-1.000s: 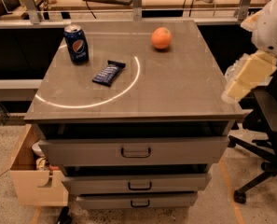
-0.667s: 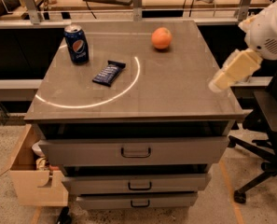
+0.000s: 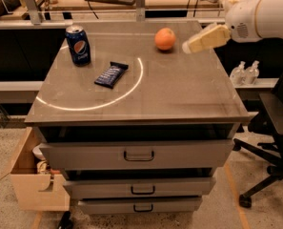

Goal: Pick orange

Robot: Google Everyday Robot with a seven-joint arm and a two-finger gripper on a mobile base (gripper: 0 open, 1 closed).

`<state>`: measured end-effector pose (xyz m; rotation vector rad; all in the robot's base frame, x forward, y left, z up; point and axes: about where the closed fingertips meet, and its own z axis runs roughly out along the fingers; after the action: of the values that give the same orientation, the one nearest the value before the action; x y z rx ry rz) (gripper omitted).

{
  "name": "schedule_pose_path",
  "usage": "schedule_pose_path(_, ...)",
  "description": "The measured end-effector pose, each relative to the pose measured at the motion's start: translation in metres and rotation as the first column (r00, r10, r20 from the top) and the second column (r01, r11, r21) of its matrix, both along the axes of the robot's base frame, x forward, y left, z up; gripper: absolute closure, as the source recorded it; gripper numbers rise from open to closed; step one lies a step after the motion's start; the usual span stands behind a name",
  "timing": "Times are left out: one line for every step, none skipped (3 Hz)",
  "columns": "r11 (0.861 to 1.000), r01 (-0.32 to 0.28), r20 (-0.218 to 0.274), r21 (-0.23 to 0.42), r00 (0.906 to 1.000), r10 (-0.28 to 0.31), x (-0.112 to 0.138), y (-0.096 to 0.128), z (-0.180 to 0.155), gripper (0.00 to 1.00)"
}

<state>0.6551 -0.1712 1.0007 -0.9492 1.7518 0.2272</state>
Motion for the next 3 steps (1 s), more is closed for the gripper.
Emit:
schedule_pose_path(0.991, -0.013, 0.11, 0.134, 0.9939, -0.002, 0.041, 0.016, 0.019, 0.0)
schedule_pose_path(0.991, -0.013, 0.109, 0.133, 0.994, -0.001, 0.041, 0.017, 0.019, 0.0)
schedule_pose_path(0.989, -0.009, 0.098, 0.148, 0.9952, -0.006, 0.058, 0.028, 0.013, 0.0)
